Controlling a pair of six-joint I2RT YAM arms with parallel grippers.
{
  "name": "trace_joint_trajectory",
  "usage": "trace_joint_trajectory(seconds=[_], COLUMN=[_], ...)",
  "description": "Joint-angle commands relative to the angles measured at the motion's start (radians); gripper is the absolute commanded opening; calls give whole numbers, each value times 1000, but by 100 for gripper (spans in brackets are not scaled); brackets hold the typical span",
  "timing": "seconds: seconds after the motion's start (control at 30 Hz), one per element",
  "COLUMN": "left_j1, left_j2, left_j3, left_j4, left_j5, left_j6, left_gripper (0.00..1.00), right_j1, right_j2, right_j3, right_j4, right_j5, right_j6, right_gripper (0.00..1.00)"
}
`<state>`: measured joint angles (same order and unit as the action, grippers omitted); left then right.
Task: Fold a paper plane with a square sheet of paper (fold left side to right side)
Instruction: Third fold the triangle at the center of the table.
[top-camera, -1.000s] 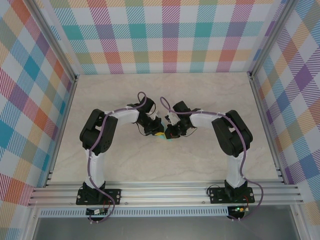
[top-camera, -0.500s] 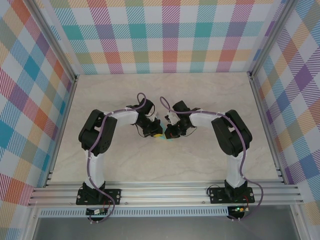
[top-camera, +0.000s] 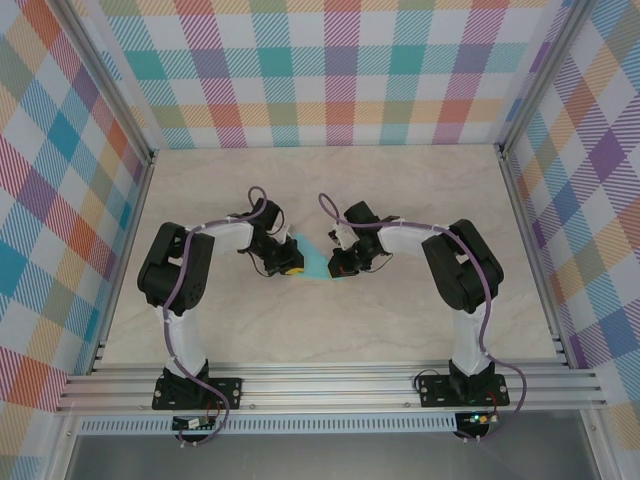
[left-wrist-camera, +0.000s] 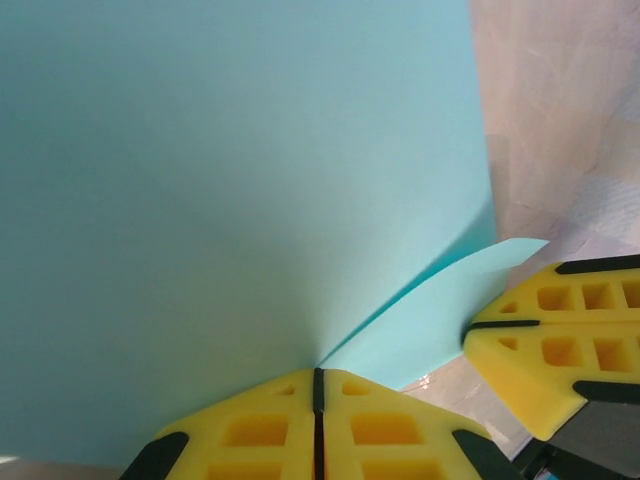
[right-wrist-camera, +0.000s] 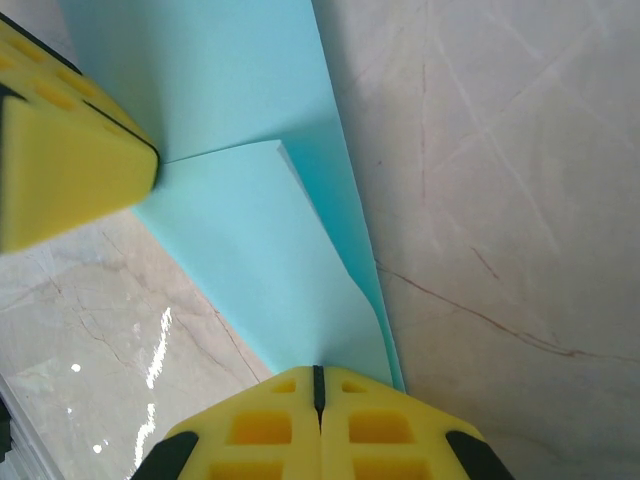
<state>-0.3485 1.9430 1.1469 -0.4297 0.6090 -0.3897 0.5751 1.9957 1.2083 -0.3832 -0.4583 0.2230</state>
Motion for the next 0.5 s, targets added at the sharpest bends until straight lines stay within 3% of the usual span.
trace_joint_trajectory(seconds=[0.0,0.27,0.47], left_j1=[41,40,-28], left_j2=[-26,-164,-201], left_j3=[-24,-16,-35], left_j4=[-66,-64,-20], left_j5=[-101,-22,18], left_j6=[46,45,-16], left_gripper=[8,11,12], right_j1=[2,2,2], right_j2=[64,64,65], right_j3=[-20,-9,-4], right_j4=[-95,-100,-108], right_j5=[75,74,74], right_j6=[-28,-28,-33], right_gripper=[0,0,0])
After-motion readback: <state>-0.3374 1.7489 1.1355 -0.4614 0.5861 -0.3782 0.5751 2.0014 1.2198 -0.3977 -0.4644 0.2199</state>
